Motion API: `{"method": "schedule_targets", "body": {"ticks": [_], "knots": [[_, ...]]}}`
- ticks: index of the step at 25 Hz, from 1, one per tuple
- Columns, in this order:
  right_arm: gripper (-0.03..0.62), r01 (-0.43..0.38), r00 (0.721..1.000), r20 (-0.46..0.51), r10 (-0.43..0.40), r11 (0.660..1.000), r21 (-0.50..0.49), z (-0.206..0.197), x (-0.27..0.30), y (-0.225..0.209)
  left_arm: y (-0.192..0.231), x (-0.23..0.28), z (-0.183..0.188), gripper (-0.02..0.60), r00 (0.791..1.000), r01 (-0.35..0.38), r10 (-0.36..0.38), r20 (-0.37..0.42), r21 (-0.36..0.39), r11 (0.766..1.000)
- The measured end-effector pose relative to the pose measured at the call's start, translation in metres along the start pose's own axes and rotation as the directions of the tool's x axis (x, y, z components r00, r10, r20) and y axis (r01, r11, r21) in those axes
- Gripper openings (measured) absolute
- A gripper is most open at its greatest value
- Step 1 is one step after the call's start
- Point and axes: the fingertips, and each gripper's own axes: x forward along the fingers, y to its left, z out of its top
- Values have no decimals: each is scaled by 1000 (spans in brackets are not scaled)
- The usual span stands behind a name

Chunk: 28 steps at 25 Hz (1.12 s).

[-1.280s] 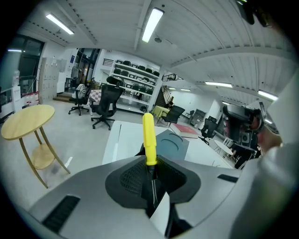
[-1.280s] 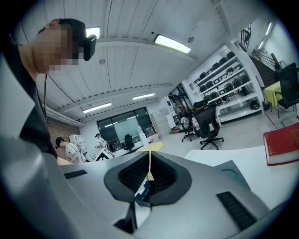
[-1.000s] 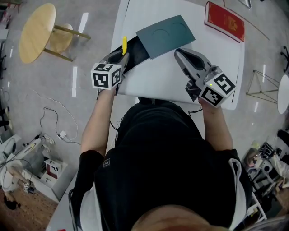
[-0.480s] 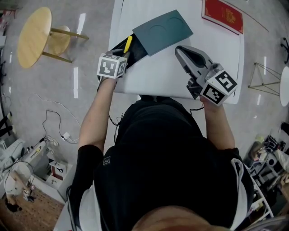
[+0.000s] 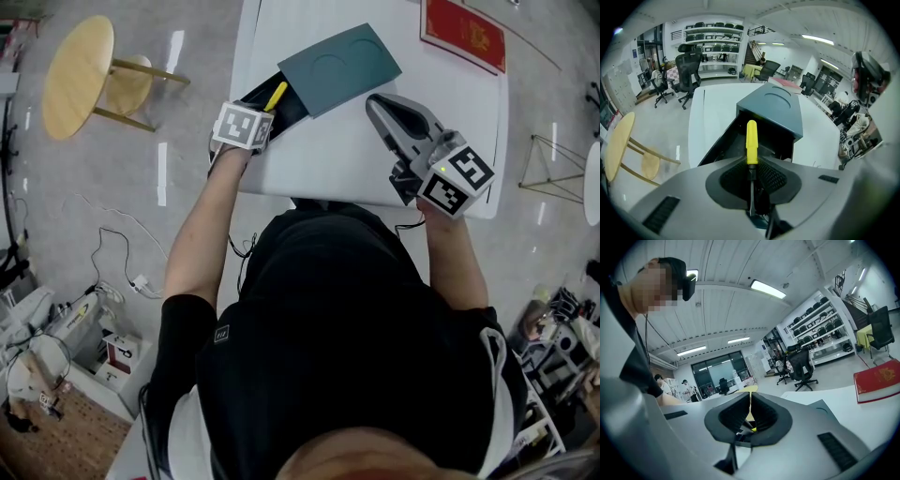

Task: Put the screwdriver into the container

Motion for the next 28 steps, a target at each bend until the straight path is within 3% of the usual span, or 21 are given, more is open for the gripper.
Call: {"method": "schedule_targets", "body": {"ticks": [6,10,16,22,28], "knots": [[32,-15,1000,3,15,1000,4,-1,0,0,2,12,-10,80,997,-31,34,-67,47,998],[32,-20,1000,6,19,1000,3,1,-2,-1,-1,11,-4,81,998,-39,44,-55,82,996],[32,-25,1000,6,25,1000,-1,2,-6,-1,3,3,-1,117,997,-73,74,-18,65,995],[32,-51,999,12,51,999,-13,8,-9,1,2,-24,12,127,989,-110,107,101,19,994],[32,-101,995,4,101,994,-38,14,-8,10,-9,-70,25,126,955,-140,141,261,-24,990]]}}
